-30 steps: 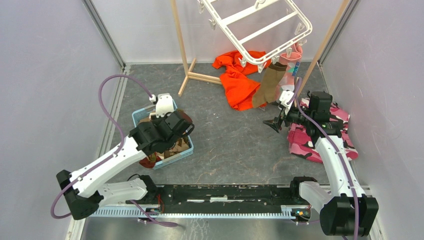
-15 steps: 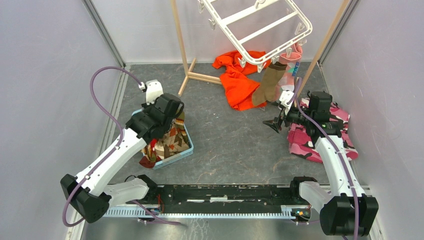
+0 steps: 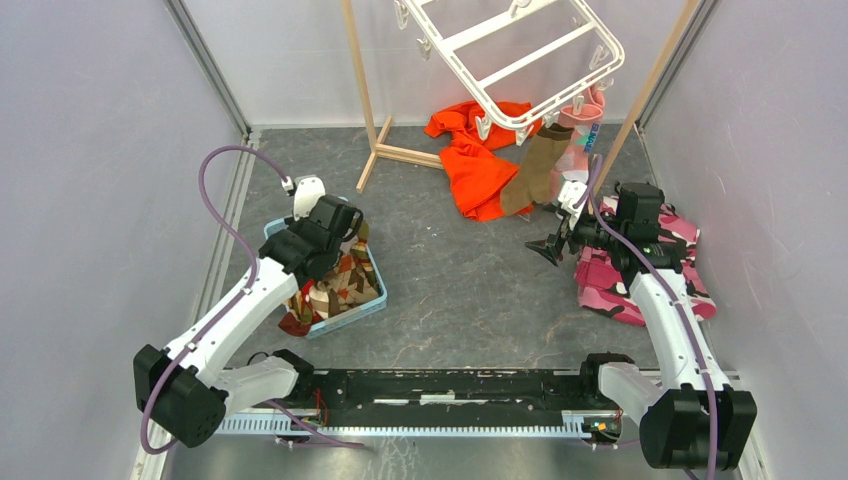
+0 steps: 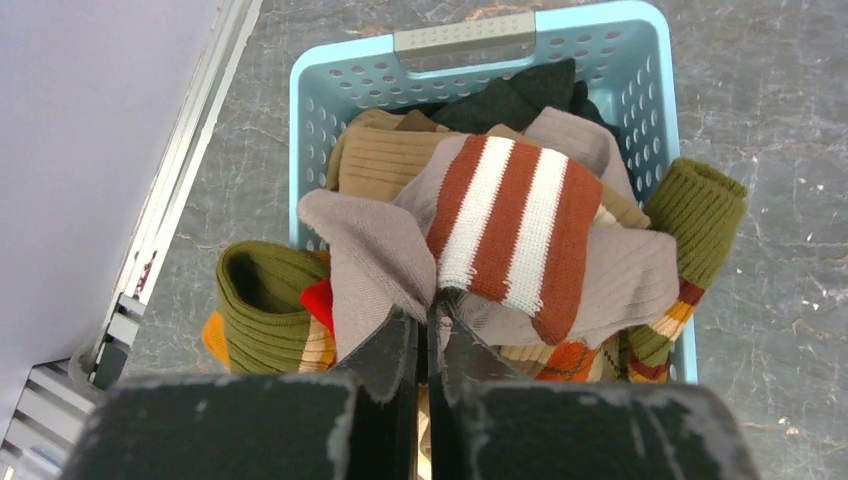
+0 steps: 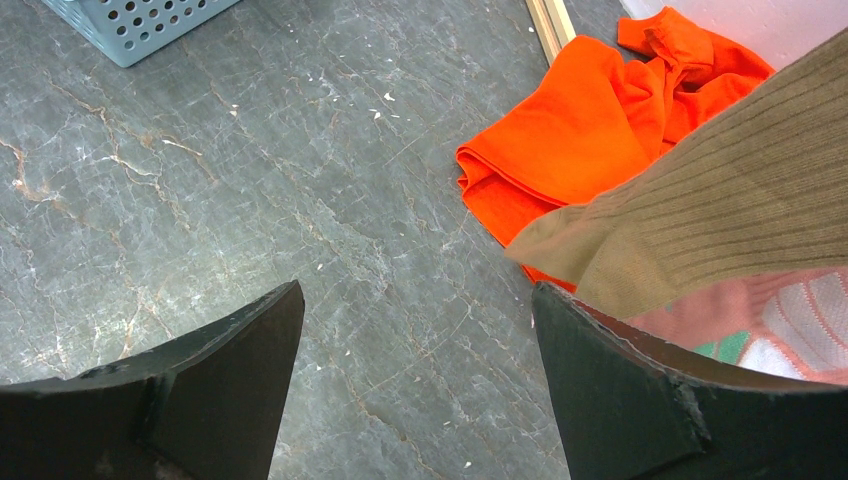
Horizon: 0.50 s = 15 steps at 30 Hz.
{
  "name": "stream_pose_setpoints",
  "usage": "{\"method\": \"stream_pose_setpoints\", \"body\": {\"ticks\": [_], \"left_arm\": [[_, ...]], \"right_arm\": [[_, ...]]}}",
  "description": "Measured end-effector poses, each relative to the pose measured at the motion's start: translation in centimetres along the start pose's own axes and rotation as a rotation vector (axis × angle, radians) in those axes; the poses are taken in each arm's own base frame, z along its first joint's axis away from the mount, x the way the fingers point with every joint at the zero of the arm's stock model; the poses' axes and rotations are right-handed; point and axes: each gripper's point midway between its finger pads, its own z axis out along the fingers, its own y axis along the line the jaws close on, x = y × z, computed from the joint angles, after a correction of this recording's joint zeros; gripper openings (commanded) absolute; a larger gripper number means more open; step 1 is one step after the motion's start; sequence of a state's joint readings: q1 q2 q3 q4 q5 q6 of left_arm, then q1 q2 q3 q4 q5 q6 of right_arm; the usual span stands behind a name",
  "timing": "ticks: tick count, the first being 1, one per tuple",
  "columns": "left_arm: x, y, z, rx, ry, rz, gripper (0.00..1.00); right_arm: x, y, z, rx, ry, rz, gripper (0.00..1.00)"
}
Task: Clip the socks to the hanger
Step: Move the bin to the center of the board.
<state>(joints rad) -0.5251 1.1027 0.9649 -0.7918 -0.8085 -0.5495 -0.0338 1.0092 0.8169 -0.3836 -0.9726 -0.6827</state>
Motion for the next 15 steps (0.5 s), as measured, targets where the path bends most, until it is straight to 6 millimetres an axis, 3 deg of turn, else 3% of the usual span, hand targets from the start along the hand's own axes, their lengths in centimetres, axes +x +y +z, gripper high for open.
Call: {"method": "stream_pose_setpoints", "body": {"ticks": [4,10,15], "left_arm": [[-1.0,0.5,0.1,-0.012,-0.017,-0.038,0.02],[-7.4,1.0,-2.3,0.028,-0.156,-0.169,0.02],[-9.4,1.9,-2.8,0.031,-0.205,-0.206,0.02]], "right_arm": [[0.0,0.0,0.0,-0.002,-0.001,0.0,0.9],[0.2,0.1,0.2,-0.016,-0.003,0.007,0.9],[0.8,0.0,0.5,-0.038,0.019,0.014,0.9]]}}
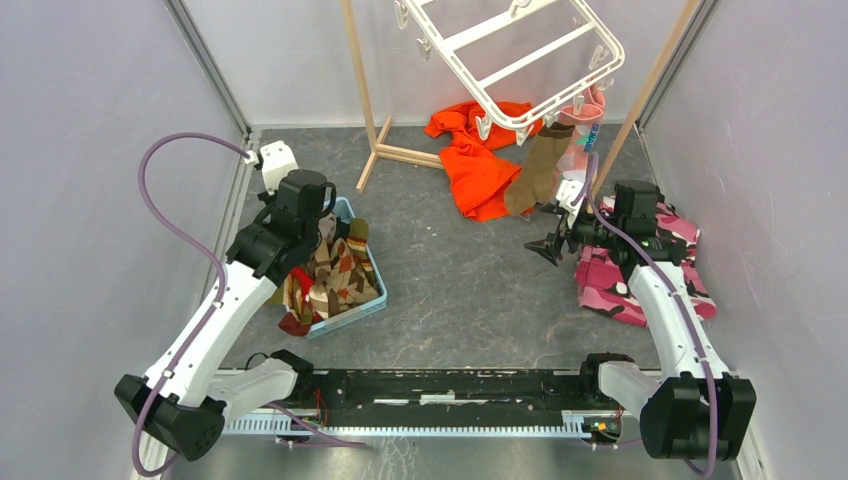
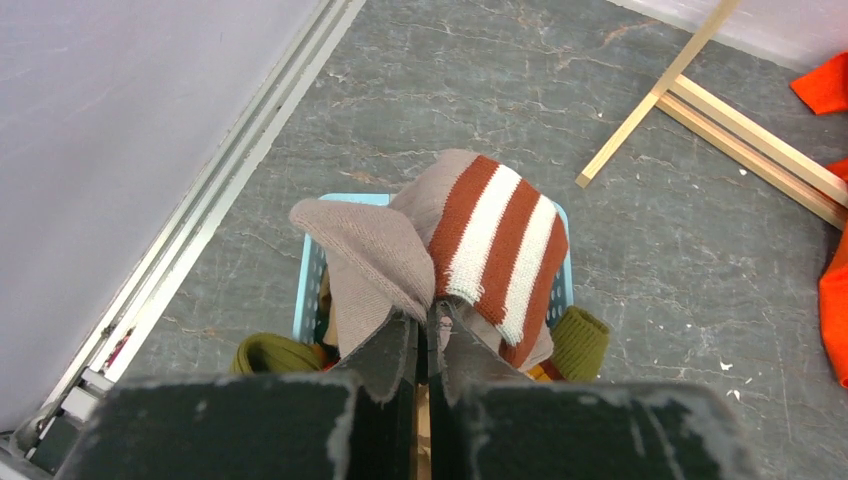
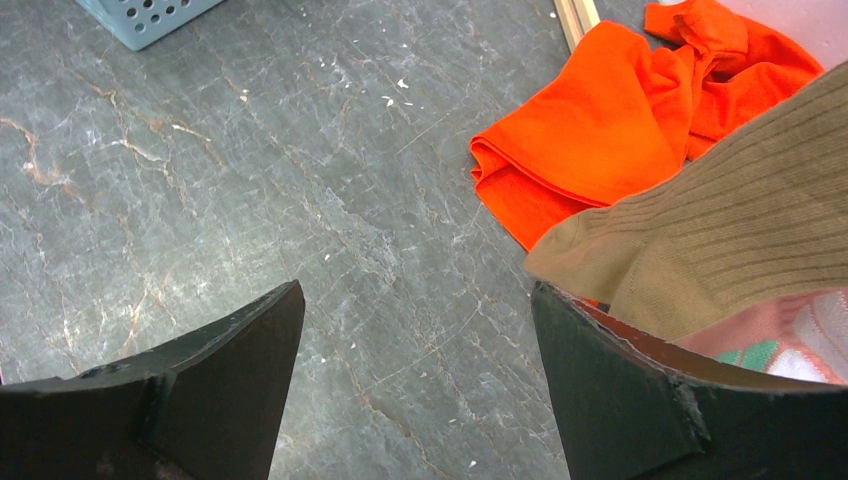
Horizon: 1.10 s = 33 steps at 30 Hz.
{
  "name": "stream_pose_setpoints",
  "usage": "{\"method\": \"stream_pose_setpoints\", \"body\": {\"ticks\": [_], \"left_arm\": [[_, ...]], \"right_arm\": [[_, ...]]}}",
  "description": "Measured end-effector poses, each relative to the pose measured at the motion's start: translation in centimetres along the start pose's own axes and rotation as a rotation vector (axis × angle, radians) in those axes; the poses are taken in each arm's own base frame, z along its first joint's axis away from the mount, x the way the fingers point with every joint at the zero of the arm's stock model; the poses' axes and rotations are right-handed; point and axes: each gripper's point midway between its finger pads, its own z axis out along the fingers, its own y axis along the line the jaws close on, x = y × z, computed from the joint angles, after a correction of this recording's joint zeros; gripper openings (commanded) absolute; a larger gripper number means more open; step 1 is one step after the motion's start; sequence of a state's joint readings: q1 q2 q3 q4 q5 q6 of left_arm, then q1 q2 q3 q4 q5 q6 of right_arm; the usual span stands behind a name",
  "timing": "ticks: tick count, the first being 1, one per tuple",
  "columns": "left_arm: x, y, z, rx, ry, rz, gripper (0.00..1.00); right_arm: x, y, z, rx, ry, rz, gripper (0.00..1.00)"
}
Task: Clip the socks to the hanger
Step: Move the bin to the center of the board.
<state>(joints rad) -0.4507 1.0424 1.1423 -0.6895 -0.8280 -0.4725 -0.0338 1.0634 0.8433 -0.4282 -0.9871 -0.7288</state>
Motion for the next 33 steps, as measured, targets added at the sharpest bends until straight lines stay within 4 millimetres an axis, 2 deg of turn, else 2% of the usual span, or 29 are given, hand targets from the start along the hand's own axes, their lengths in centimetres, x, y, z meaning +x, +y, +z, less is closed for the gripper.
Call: {"method": "stream_pose_setpoints", "body": {"ticks": [4,8,14,19,25,27,30,33], "left_arm": [[0.1,0.2,0.8,-0.021,0.008,0.024,0.02],[0.9,-0.5,1.5,-0.009,0.042,0.046,0.02],[2.2,-1.2,1.0,0.06,0.087,0.052,0.02],[4.0,-0.5,0.9,0.067,0.13,0.075,0.02],[9.4,1.5,3.3,-0.016,0.265,0.143,0.02],[10.7,2.4,4.0,-0.049,0.302,0.151,0.02],[11.1,3.1,4.6,-0.074,0.316,0.139,0.03],[10.8,2.9,5.0,-0.063,0.306,0.11,0.09]], "right_arm": [[0.4,-0.1,0.1,-0.024,0.021,-0.004,0.89],[0.9,-0.1,0.4,-0.067,0.04,-0.013,0.88],[2.2,0.4,0.4,-0.142,0.078,-0.01,0.86],[3.0,0.8,0.4,-0.182,0.099,0.0,0.86],[3.6,1.2,0.1,-0.196,0.112,0.01,0.86],[3.6,1.1,0.0,-0.194,0.113,0.01,0.86],[3.7,1.0,-0.1,-0.189,0.114,0.009,0.86],[3.7,0.8,-0.2,-0.182,0.118,0.007,0.86]]}}
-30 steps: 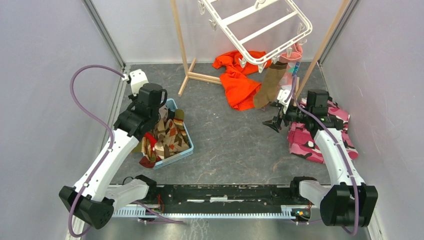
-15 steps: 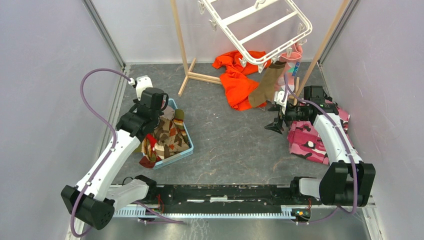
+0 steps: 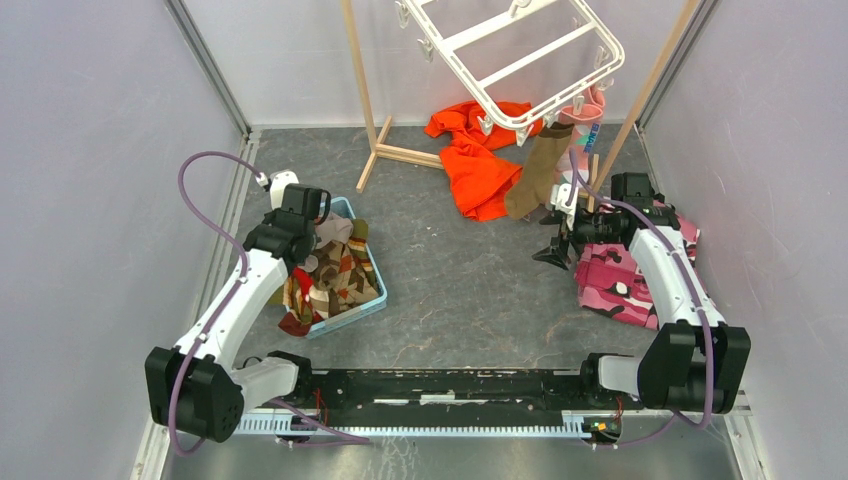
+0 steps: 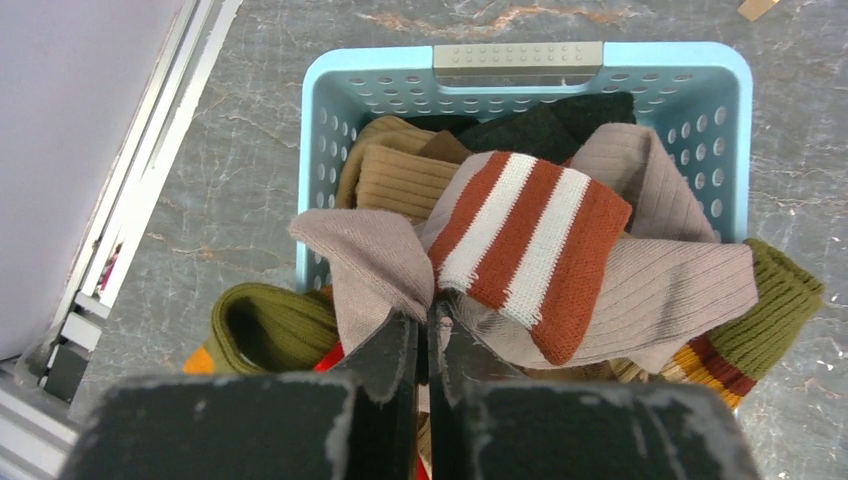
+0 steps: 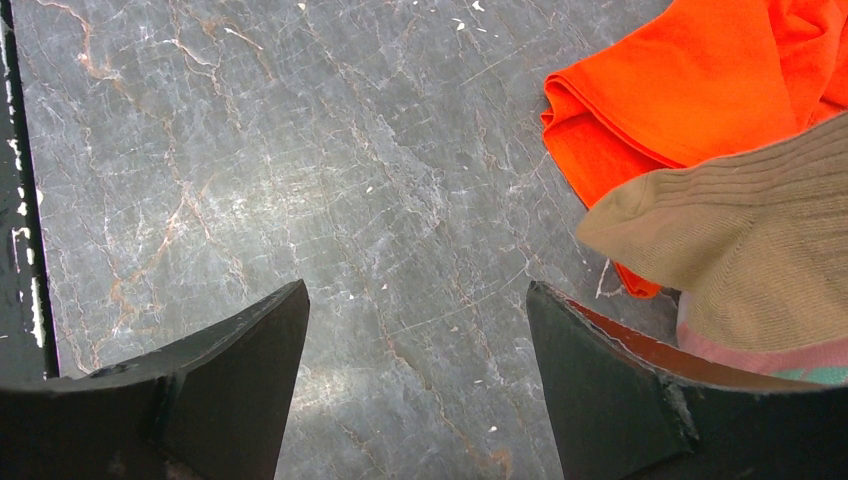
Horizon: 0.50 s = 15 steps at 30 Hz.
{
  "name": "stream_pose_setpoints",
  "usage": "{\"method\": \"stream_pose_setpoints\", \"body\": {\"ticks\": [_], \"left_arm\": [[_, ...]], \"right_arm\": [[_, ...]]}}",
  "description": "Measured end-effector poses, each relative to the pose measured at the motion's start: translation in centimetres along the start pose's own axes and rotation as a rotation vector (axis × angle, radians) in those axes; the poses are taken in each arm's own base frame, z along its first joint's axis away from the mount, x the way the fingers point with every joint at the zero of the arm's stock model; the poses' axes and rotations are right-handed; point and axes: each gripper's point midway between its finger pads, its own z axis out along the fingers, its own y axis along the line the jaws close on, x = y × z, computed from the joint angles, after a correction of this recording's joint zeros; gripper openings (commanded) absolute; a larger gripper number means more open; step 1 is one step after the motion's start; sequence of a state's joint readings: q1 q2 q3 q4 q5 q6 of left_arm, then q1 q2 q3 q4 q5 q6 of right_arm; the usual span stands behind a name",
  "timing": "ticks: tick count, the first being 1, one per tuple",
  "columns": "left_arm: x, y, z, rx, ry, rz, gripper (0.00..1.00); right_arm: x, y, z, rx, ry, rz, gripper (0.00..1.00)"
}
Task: Clip the socks to the hanger
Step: Move the bin to the center of the board.
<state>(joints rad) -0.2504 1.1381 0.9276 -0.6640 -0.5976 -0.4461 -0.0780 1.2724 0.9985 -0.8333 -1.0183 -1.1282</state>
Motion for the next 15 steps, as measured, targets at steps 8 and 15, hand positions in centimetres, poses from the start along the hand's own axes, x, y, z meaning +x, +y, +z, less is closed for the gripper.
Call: {"method": "stream_pose_setpoints", "body": {"ticks": [8,15], "left_arm": [[0.8,-0.9,0.8,0.03,0.027,0.002,0.37],[-0.3,-0.5,-1.1,0.083,-0.024,-0.042,0.59]], "right_arm": [[0.9,-1.9,-2.3,0.103,0.056,0.003,0.87],[1.4,-2.8,-3.7,0.159,0.063,0.024,0.87]]}}
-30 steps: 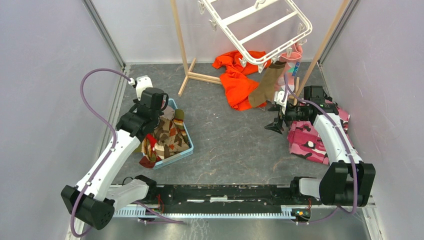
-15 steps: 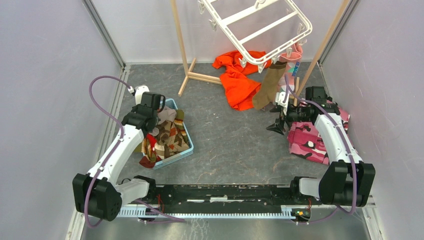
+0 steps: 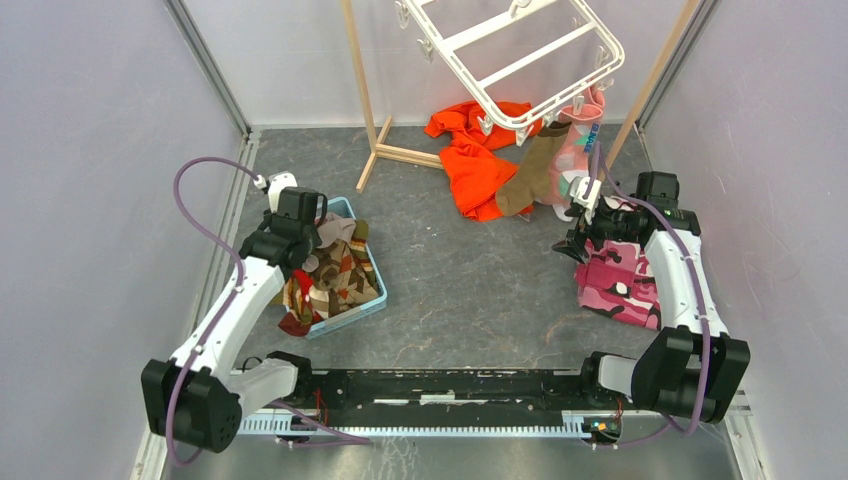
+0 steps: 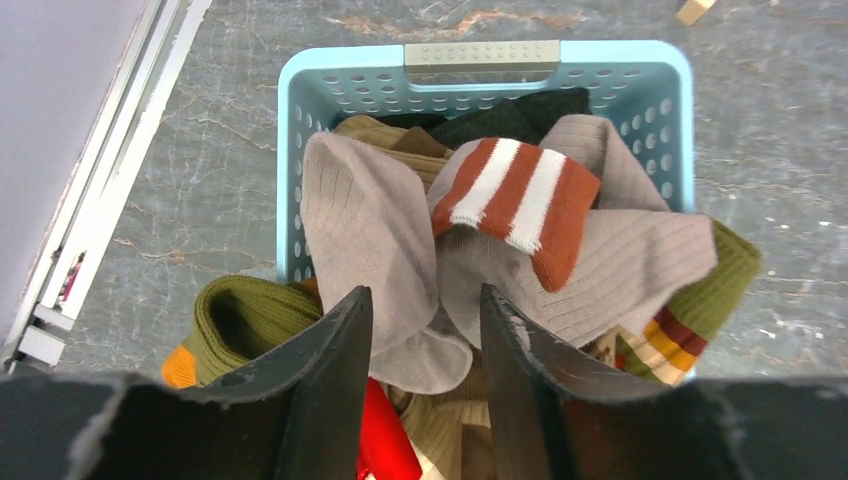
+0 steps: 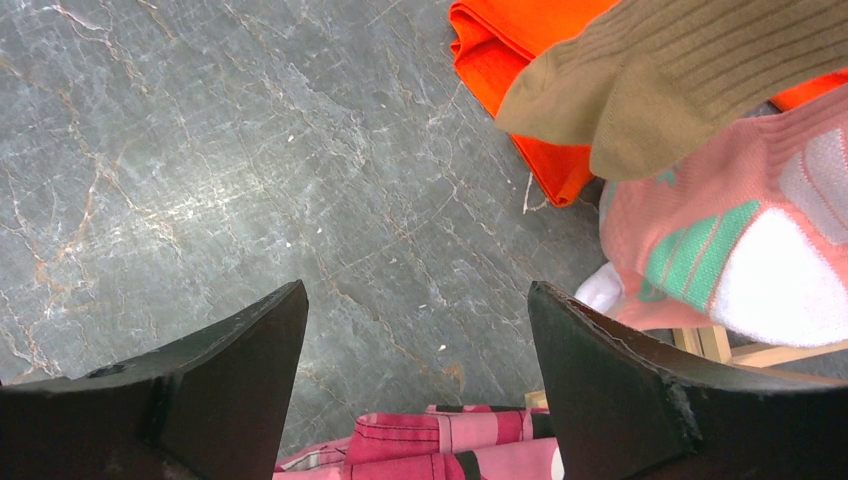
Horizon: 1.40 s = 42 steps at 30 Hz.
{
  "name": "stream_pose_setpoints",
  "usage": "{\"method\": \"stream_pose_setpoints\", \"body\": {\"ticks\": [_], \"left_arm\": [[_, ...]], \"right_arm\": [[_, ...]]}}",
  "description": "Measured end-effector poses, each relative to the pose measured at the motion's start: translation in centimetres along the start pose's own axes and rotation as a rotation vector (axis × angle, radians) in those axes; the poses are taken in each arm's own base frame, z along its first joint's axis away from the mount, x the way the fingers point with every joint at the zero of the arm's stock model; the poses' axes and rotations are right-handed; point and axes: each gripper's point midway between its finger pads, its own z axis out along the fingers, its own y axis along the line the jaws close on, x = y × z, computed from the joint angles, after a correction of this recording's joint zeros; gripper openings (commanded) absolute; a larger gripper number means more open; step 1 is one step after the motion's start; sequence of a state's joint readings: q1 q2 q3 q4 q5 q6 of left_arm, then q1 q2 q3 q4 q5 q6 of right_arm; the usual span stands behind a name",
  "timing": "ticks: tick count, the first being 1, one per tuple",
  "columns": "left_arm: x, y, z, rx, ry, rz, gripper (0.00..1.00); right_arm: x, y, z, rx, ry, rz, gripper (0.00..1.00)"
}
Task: Clip the socks to the hanger
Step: Move the bin to the center of the board.
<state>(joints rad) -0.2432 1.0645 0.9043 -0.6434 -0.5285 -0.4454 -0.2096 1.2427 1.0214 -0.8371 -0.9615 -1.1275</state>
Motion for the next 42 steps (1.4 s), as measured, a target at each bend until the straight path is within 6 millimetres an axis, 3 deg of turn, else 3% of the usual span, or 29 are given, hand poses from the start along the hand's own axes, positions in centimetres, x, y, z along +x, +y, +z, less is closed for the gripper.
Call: {"method": "stream_pose_setpoints", "body": {"ticks": [2,5,8,10,14,19,24,32,37,40,42], "left_arm": [[-0.3,-0.2,-0.7,0.028,-0.006,-0.009,0.68],[-0.9,-1.1,-1.9,0.104,-0.002,-0.024,0.7],[-1.5,-2.8,-3.7,0.231,0.004,-0.044,0.65],[-1.5,-3.7,-4.8,0.307,0.01,-0.051,0.55],[-0.6,-5.3,-6.5,0.435,0.064,-0.051,0.46],[3.2,-5.7,-4.9,0.427,0.199,-0.013,0.38],[7.1,-5.0,-3.3,0.356,0.35,0.036,0.41],[10.3,-3.7,-1.2,0.187,0.478,0.113,0.48],[9.8,-3.1,-0.5,0.103,0.469,0.148,0.45],[9.7,-2.7,0.2,0.055,0.468,0.164,0.27],[10.2,-2.5,0.8,0.02,0.484,0.183,0.05]], "right_arm": [[-0.1,0.0,0.0,-0.003,-0.006,0.0,0.87],[-0.2,0.2,0.0,-0.007,-0.012,0.003,0.87],[-0.3,0.3,0.1,-0.014,-0.02,0.007,0.87],[-0.4,0.4,0.1,-0.018,-0.024,0.007,0.87],[-0.5,0.6,0.1,-0.023,-0.03,0.007,0.88],[-0.6,0.9,0.1,-0.035,-0.04,0.006,0.88],[-0.6,1.1,0.2,-0.042,-0.044,0.011,0.88],[-0.7,1.3,0.2,-0.059,-0.052,0.011,0.88],[-0.7,1.5,0.3,-0.07,-0.057,0.006,0.88],[-0.8,1.7,0.3,-0.077,-0.058,0.004,0.88],[-0.8,1.8,0.2,-0.083,-0.059,0.003,0.88]]}}
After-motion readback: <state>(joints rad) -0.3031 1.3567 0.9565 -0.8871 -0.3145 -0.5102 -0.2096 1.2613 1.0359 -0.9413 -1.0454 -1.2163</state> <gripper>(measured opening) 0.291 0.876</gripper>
